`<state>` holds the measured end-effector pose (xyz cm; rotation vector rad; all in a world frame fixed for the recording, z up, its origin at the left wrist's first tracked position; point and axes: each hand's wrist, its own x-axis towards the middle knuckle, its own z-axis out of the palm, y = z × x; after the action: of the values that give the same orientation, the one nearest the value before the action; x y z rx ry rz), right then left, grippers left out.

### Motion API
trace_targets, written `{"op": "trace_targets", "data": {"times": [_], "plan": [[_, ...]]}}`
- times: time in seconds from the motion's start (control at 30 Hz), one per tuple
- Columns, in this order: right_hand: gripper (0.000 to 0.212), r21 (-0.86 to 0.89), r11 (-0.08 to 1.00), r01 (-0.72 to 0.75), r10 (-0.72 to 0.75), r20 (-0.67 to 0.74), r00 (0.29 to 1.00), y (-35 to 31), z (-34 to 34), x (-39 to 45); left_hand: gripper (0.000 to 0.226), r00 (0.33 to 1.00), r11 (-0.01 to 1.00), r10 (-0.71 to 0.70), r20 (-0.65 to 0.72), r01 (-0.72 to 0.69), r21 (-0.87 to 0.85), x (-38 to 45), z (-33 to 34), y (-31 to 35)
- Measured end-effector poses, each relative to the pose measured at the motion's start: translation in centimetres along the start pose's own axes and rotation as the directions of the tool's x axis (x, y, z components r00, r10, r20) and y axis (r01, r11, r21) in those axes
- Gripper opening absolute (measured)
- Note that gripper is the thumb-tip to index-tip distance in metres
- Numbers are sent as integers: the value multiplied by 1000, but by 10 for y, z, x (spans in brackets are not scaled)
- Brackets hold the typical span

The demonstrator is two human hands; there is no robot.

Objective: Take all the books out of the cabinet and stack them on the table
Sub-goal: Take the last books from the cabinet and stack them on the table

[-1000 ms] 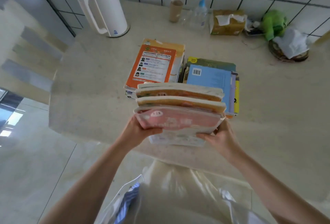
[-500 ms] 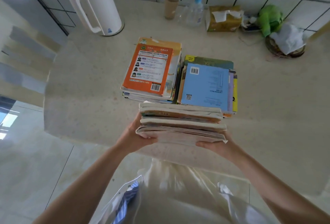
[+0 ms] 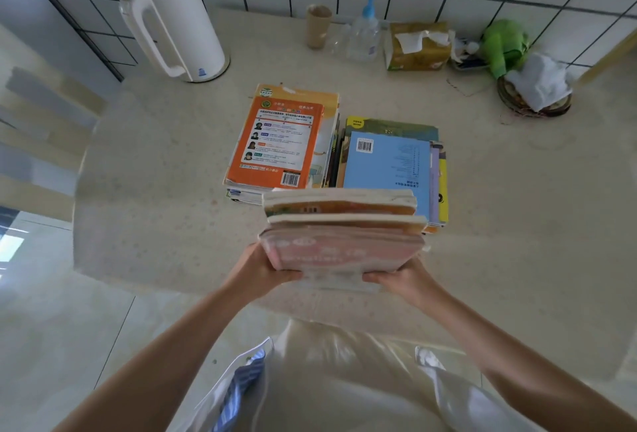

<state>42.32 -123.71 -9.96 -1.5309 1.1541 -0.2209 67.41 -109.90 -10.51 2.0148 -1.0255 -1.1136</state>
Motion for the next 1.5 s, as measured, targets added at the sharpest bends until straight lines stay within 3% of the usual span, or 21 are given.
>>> {"op": "trace_targets", "data": {"times": [0.07, 0.2, 0.33, 0.5, 0.63, 0.77, 0.9, 0.97, 1.13, 1.23, 1.33, 1.43, 1.5], "plan": [[57, 21, 1000, 16, -16, 23, 1000, -6, -10, -4, 77, 998, 998, 45, 38, -43, -47, 0, -6, 11], [74, 109, 993, 35, -40, 41, 998, -21, -32, -13, 89, 987, 988, 127, 98, -117, -102, 3, -14, 41], [66, 326, 944, -57, 26, 99, 995, -48, -60, -19, 106, 973, 978, 83, 216, -37, -207, 16, -22, 85], [63, 515, 822, -244, 199, 140, 970, -72, -100, -4, 91, 931, 910, -55, 361, 196, -365, 47, -17, 137], [47, 526, 811, -257, 260, 71, 963, -85, -128, 10, 84, 919, 881, -79, 387, 246, -405, 69, -4, 165], [29, 515, 802, -302, 319, 58, 946, -95, -157, 36, 73, 911, 865, -197, 363, 336, -374, 97, 9, 185], [59, 483, 758, -439, 435, 127, 891, -93, -160, 69, 48, 902, 866, -298, 312, 392, -309, 117, 6, 198], [66, 468, 740, -483, 472, 149, 869, -92, -157, 82, 48, 894, 868, -332, 300, 414, -273, 126, 2, 198], [43, 414, 752, -513, 495, 160, 854, -97, -146, 103, 40, 898, 871, -371, 234, 424, -246, 138, 3, 193], [31, 401, 784, -473, 467, 121, 876, -101, -139, 109, 27, 914, 891, -364, 177, 397, -221, 139, 9, 192], [27, 372, 848, -378, 404, 9, 915, -105, -129, 111, 32, 955, 955, -297, 2, 297, 26, 134, 28, 195], [39, 262, 941, -213, 250, -116, 961, -106, -123, 112, 42, 949, 949, -309, -68, 312, 45, 131, 31, 202], [60, 182, 974, -134, 155, -112, 981, -101, -119, 113, 43, 946, 947, -317, -72, 319, 24, 132, 29, 203]]}}
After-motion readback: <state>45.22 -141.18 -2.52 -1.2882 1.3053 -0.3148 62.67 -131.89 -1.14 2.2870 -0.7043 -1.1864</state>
